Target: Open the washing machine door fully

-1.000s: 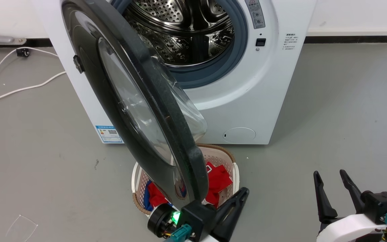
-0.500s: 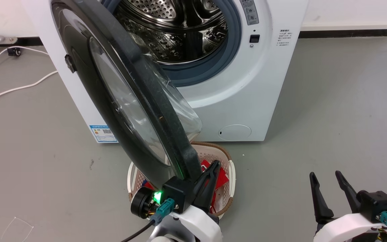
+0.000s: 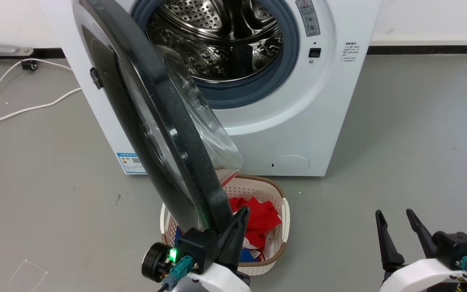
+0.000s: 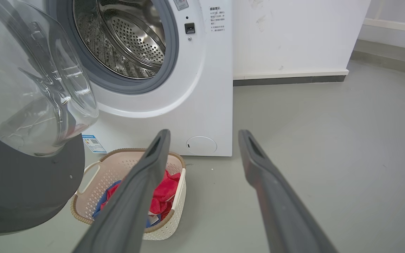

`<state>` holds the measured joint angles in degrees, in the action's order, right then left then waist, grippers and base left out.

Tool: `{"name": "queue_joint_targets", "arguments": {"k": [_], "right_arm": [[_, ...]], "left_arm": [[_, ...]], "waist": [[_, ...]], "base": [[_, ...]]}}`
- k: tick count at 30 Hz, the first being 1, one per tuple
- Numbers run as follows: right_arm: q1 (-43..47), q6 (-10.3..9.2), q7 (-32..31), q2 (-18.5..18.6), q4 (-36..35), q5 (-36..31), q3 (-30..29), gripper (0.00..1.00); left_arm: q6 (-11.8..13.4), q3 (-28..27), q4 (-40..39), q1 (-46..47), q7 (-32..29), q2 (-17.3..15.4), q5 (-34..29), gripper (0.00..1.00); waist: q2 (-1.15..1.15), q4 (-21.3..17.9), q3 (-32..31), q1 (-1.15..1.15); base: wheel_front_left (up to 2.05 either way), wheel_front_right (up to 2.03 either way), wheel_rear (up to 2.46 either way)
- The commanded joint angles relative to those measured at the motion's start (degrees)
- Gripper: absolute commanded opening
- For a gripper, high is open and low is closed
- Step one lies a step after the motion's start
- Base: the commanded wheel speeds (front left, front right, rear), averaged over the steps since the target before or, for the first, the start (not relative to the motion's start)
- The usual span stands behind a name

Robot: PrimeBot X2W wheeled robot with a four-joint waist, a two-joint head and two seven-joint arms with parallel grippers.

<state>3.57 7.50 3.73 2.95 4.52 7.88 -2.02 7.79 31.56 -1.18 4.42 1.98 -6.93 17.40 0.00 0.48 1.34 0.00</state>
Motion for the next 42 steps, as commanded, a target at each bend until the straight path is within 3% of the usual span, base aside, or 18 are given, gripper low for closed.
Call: {"name": "queue_joint_targets", "arguments": {"k": [1, 14, 19, 25, 32, 39, 42], "right_arm": [[0.24, -0.01, 0.15, -0.13, 0.16, 0.10, -0.19, 1.00], [0.95, -0.01, -0.02, -0.12, -0.77, -0.79, -1.45, 1.00], [1.41, -0.01, -0.26, -0.12, -1.64, -0.85, -2.21, 1.00], [0.67, -0.01, -0.63, -0.11, -2.25, -1.07, -2.48, 1.00], [-0.17, -0.01, -1.11, -0.10, -2.76, -1.42, -2.37, 1.00], [-1.56, -0.01, -1.60, -0.09, -3.07, -1.95, -1.89, 1.00], [-1.79, -0.01, -2.02, -0.10, -3.34, -2.25, -1.85, 1.00]], "left_arm": [[1.22, -1.45, -0.56, -0.58, -0.28, -1.35, -0.02, 0.00], [7.11, -3.66, -12.04, -7.79, -2.73, -4.02, -1.03, 0.00], [10.06, -6.25, -14.91, -10.12, -2.67, -4.79, -0.73, 0.00], [11.57, -10.43, -15.33, -11.26, -0.30, -5.28, 1.12, 0.00], [11.62, -16.76, -13.43, -9.72, 2.18, -7.82, 3.45, 0.00], [8.31, -25.96, -8.68, -5.36, 4.96, -12.80, 8.79, 0.00], [8.00, -29.16, -6.24, -4.09, 6.03, -14.09, 10.50, 0.00]], "waist": [[0.00, 0.51, 0.00, 0.00], [0.00, 6.55, 0.06, 0.00], [0.00, 10.02, 0.46, 0.00], [0.00, 12.97, 1.33, 0.00], [0.00, 14.01, 2.43, 0.00], [0.00, 13.21, 4.72, 0.00], [0.00, 12.46, 5.99, 0.00]], "base": [[0.00, 0.00, 0.00], [0.00, 0.00, 0.00], [0.00, 0.00, 0.00], [0.00, 0.00, 0.00], [0.00, 0.00, 0.00], [0.00, 0.00, 0.00], [0.00, 0.00, 0.00]]}}
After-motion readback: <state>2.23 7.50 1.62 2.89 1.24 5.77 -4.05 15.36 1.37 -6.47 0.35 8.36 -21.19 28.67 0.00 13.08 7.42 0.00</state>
